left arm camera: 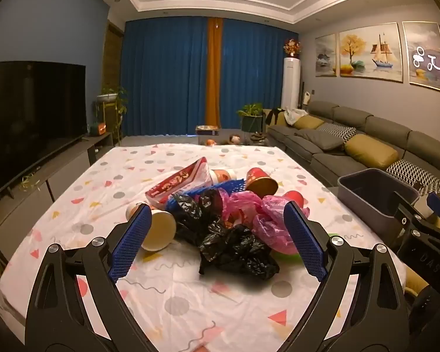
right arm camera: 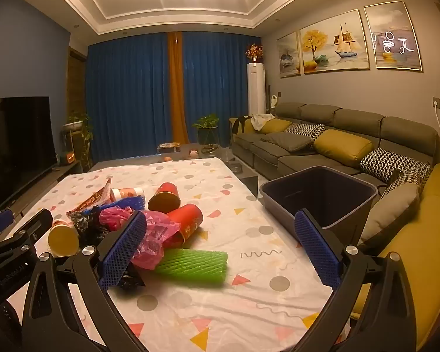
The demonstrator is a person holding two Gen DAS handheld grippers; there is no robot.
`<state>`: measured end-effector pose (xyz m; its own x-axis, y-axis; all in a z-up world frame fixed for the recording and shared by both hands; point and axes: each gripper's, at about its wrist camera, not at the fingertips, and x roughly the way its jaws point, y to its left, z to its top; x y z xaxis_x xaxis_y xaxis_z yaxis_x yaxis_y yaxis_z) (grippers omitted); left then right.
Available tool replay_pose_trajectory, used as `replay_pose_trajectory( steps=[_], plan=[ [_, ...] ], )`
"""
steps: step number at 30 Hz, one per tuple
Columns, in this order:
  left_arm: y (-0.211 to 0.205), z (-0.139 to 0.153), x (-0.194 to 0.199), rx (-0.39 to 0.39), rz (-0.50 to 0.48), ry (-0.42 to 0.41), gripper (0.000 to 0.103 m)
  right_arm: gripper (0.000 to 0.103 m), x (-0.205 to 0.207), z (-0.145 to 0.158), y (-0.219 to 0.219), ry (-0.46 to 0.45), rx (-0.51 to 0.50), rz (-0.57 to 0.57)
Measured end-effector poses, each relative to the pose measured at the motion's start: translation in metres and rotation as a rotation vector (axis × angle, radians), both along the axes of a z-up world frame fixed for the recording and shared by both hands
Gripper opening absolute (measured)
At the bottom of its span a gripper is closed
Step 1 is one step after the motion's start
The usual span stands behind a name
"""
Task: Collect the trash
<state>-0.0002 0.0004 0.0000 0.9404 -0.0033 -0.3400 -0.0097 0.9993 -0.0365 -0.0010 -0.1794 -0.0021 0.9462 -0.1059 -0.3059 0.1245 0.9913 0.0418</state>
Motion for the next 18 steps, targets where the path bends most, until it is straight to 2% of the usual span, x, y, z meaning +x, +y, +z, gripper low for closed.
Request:
replay_pose_trajectory(
  steps=[18],
  plan=[
    [-0.0043, 0.0001, -0.0001, 0.002, -0.005, 0.013, 0.09, 0.098, 0.003, 0.0, 0.0003, 0.003, 0.009, 0.002]
  ],
)
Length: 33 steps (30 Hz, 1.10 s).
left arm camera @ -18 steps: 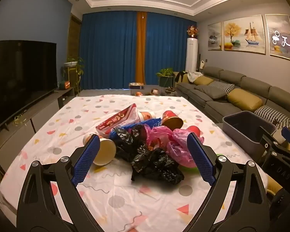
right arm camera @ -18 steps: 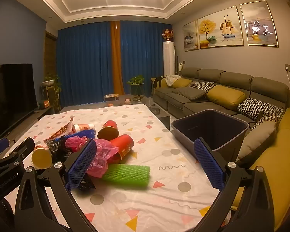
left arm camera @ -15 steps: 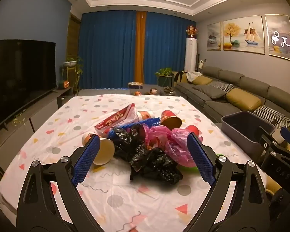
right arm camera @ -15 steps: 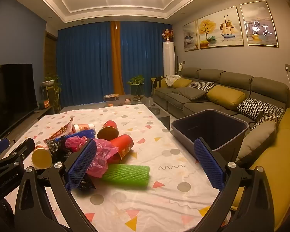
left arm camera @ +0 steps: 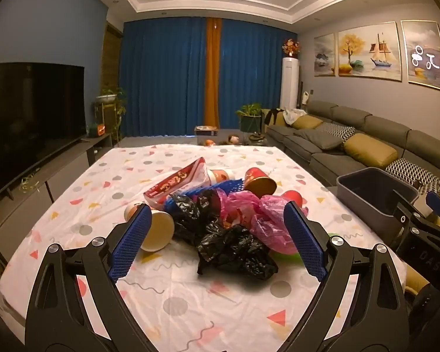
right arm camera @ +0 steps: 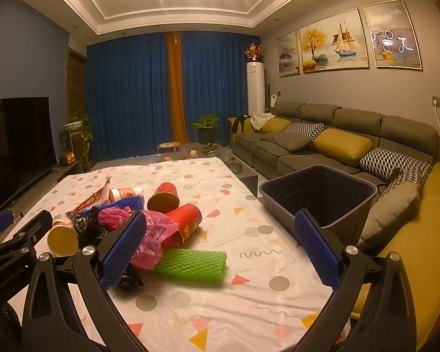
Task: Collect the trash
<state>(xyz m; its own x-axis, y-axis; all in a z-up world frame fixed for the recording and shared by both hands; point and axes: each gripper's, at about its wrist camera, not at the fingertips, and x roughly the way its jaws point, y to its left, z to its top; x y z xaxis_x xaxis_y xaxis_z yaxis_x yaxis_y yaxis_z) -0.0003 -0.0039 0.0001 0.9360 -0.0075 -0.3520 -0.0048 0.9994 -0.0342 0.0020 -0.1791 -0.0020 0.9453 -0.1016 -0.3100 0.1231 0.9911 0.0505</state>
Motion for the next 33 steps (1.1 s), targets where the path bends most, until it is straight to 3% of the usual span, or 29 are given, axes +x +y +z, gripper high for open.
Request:
replay_pose_trajectory(
  steps=[33],
  plan=[
    [0.0005, -0.0044, 0.0053, -0.005, -0.013, 0.009, 0.09, 0.098, 0.003, -0.0006, -0.0054, 0.0, -0.005, -0.018]
  ],
)
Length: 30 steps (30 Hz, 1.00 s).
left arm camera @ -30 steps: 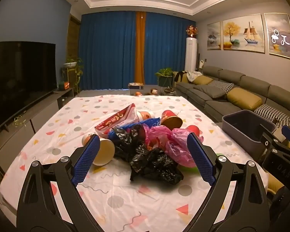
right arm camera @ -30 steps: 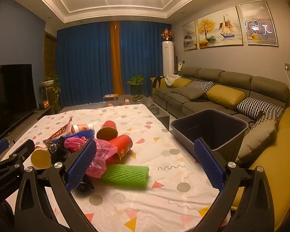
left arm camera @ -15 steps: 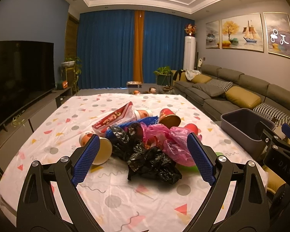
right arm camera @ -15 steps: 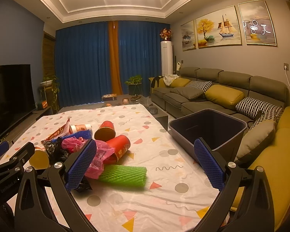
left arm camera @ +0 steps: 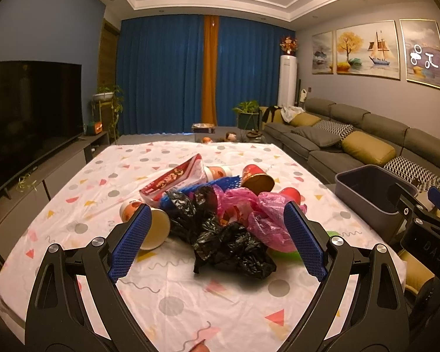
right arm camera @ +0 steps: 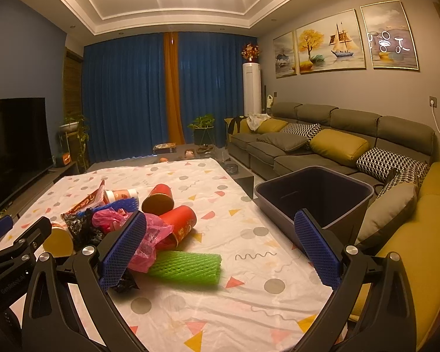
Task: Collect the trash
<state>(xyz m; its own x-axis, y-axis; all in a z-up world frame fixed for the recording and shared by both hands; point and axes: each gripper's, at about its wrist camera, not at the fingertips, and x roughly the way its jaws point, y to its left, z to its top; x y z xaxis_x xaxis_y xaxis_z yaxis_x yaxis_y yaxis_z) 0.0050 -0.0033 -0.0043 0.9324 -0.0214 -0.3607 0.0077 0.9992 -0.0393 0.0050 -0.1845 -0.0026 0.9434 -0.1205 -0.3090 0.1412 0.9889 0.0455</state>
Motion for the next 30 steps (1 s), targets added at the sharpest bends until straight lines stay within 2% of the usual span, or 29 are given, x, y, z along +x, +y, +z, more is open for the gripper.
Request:
replay_pose_trajectory(
  steps=[30],
  plan=[
    [-0.0011, -0.0002, -0.003, -0.006, -0.018, -0.006, 0.09, 0.098, -0.001, -0.0001, -0.0003, -0.002, -0.002, -0.001]
  ],
)
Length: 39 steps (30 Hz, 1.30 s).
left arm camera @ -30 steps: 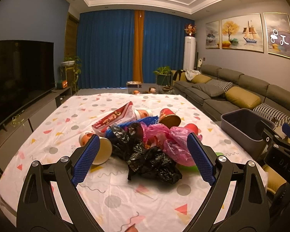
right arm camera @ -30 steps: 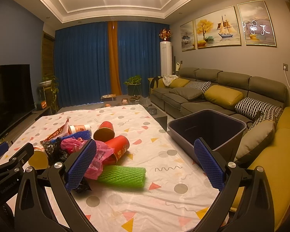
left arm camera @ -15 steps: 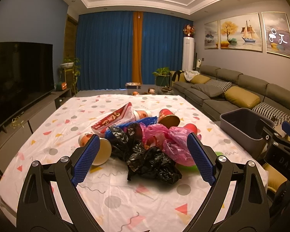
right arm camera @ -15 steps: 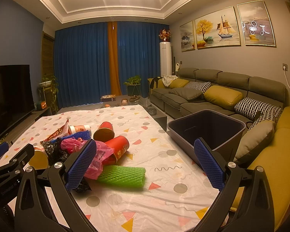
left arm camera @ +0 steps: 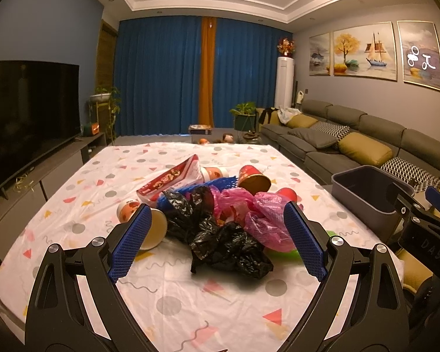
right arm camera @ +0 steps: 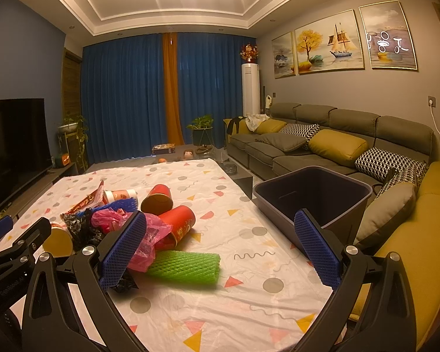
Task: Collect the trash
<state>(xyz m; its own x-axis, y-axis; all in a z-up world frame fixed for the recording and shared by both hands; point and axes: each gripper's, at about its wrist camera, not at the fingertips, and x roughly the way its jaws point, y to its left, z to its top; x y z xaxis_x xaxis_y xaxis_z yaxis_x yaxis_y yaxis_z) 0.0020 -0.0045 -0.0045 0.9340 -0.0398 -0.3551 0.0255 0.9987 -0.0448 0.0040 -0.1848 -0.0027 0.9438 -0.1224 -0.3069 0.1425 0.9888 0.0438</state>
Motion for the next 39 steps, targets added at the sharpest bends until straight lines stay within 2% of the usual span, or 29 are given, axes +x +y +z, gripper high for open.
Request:
replay_pose_trajectory(
  steps=[30, 39],
  plan=[
    [0.0026, -0.0029, -0.0031, -0.007, 0.022, -0.022, 0.09, 0.098, -0.0013, -0.0011, 0.0004, -0.003, -0.002, -0.006],
    [0.0001, -0.0013, -0.0034, 0.013, 0.025, -0.032, 0.09, 0.098, -0.0044, -0.0008, -0.0002, -0.005, -0.001, -0.009]
  ],
)
